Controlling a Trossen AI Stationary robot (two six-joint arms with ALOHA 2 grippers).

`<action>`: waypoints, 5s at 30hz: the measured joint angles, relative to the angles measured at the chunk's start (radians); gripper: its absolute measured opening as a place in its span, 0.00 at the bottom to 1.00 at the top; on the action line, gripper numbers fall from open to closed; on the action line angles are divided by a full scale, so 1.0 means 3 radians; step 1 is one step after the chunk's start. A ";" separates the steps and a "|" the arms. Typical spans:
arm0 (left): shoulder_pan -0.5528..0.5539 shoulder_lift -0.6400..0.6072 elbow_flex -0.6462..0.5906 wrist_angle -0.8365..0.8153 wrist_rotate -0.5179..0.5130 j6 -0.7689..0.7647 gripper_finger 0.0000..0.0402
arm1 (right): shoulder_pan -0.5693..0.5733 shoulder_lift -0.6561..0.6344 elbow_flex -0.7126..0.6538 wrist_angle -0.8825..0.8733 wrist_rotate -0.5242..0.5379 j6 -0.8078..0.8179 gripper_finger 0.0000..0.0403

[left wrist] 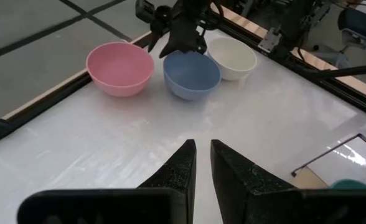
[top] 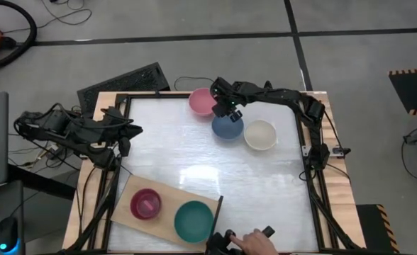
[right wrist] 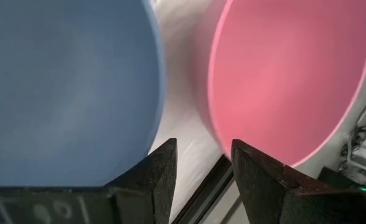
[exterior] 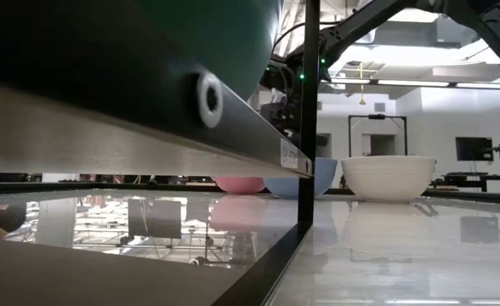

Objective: Place and stack bowls onto a shelf
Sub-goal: Put the light pink bowl on top of the dark green bowl on the shelf

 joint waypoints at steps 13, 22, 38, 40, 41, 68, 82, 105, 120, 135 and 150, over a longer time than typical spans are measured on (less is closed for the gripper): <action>0.0000 0.0000 0.0000 0.0002 -0.0030 -0.0006 0.09 | -0.0014 0.0125 0.0010 0.0179 -0.0184 -0.0157 0.44; 0.0000 0.0001 -0.0001 0.0007 -0.0037 -0.0008 0.09 | 0.0012 0.0220 -0.0001 0.0090 0.0025 -0.0173 0.27; 0.0000 0.0002 -0.0001 0.0009 -0.0123 -0.0083 0.09 | 0.0250 -0.0210 -0.0004 -0.0468 0.0509 0.0102 0.07; 0.0000 0.0001 -0.0001 0.0010 -0.0132 -0.0081 0.09 | 0.0339 -0.0343 -0.0008 -0.0506 0.0523 0.0184 0.07; 0.0000 0.0001 -0.0001 0.0010 -0.0143 -0.0071 0.09 | 0.0366 -0.0436 -0.0005 -0.0481 0.0526 0.0201 0.07; 0.0000 0.0003 -0.0001 -0.0002 -0.0209 -0.0100 0.09 | 0.3154 -0.1171 0.0023 -0.0013 -0.0158 0.1390 0.07; 0.0000 0.0003 -0.0001 0.0008 -0.0173 -0.0296 0.09 | 0.3374 -0.0373 0.1116 -0.0424 0.0044 0.0833 0.07; 0.0000 0.0004 -0.0001 0.0005 -0.0175 -0.0295 0.09 | 0.3367 0.0257 0.1858 -0.1517 0.0734 -0.2105 0.07; 0.0000 0.0004 -0.0001 -0.0006 -0.0186 -0.0233 0.09 | 0.3149 0.0312 0.1811 -0.1384 0.0557 -0.2371 0.07; 0.0000 0.0003 -0.0001 -0.0158 -0.0207 -0.0231 0.09 | 0.3160 0.0318 0.1794 -0.1456 0.0360 -0.2442 0.07; 0.0000 0.0004 -0.0001 -0.0157 -0.0209 -0.0230 0.09 | 0.3151 0.0318 0.1794 -0.1506 0.0024 -0.2367 0.07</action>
